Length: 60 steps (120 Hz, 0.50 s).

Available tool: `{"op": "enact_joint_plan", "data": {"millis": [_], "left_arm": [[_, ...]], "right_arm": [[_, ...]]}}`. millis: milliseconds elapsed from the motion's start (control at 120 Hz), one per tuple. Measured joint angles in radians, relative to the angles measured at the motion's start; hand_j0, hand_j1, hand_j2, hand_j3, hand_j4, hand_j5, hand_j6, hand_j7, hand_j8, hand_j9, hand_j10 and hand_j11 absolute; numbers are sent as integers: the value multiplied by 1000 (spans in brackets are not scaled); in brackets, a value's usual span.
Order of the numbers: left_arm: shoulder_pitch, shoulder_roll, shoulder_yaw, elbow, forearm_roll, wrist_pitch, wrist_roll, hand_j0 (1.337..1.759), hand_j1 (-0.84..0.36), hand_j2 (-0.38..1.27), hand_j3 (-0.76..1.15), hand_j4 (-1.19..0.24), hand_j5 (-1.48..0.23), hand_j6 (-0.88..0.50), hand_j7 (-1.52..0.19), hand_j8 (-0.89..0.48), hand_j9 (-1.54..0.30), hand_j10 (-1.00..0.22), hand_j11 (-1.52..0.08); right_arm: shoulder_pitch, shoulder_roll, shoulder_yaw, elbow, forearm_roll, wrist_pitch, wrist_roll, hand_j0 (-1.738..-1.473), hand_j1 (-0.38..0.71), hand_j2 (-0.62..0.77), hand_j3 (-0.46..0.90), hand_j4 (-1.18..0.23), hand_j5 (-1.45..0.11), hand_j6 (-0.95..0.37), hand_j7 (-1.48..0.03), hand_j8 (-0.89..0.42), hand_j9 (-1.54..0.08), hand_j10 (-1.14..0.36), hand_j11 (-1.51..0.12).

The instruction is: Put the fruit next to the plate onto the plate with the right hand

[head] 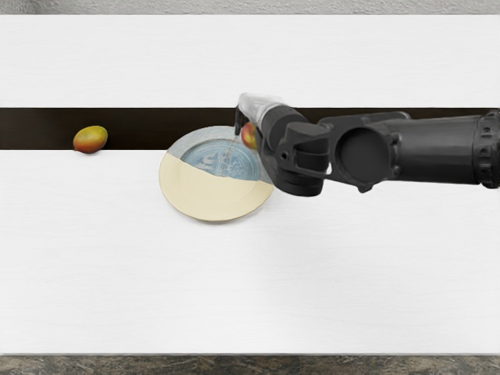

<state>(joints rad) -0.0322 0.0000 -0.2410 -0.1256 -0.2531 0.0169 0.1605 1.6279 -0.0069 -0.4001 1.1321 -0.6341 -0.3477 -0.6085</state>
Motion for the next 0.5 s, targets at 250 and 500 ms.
{"op": "enact_joint_plan", "data": {"millis": [250,500], "left_arm": [[0,0,0,0,0,0,0,1658,349,0,0,0,0,0,0,0,0,0,0],[0,0,0,0,0,0,0,1658,349,0,0,0,0,0,0,0,0,0,0]], "right_arm": [[-17,6,6,-60,0,4,0,-1653,217,131,0,-701,-938,-490,-925,-440,-968,-694,-993],[-74,7,134,-63,1,126,0,-1653,214,130,1,-702,-933,-489,-923,-441,-967,-695,-993]]}}
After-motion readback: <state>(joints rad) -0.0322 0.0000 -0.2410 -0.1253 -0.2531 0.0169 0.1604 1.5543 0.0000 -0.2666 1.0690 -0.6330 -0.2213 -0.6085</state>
